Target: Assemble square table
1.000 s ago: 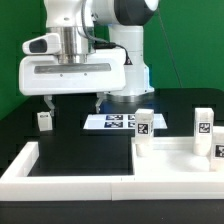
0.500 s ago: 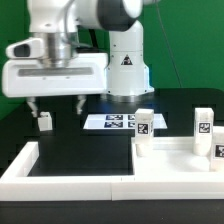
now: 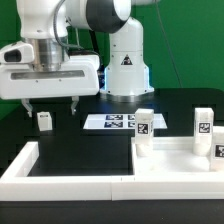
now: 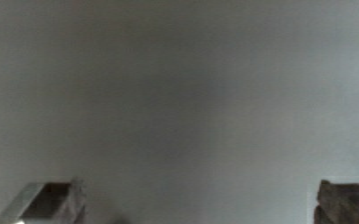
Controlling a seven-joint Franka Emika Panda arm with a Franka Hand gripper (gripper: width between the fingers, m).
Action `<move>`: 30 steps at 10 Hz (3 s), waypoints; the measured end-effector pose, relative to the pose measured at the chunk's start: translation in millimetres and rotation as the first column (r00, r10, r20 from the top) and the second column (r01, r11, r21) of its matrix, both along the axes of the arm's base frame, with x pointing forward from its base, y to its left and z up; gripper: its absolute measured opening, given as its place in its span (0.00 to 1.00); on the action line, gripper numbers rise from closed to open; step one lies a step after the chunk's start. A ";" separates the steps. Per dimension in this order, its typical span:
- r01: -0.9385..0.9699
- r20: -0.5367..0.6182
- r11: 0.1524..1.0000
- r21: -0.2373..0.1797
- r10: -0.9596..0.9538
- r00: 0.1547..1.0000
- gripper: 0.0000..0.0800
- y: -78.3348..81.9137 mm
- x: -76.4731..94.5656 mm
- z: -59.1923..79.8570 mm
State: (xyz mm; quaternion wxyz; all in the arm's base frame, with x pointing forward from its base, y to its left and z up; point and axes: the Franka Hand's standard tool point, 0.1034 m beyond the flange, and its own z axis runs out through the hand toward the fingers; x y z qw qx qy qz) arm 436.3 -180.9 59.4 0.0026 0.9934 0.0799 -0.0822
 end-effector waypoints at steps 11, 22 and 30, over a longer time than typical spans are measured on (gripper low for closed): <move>-0.091 -0.684 0.996 -0.012 0.058 0.728 0.81 -37.1 -67.1 -10.0; -0.096 -0.706 0.995 -0.025 0.050 0.707 0.65 -43.0 -103.3 -45.7; -0.095 -0.706 0.995 -0.026 0.049 0.707 0.36 -43.4 -103.3 -45.4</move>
Offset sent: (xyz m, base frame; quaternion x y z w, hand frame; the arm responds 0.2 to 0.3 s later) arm -0.0148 -0.0535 0.0209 -0.0425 -0.1069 -0.0447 0.9924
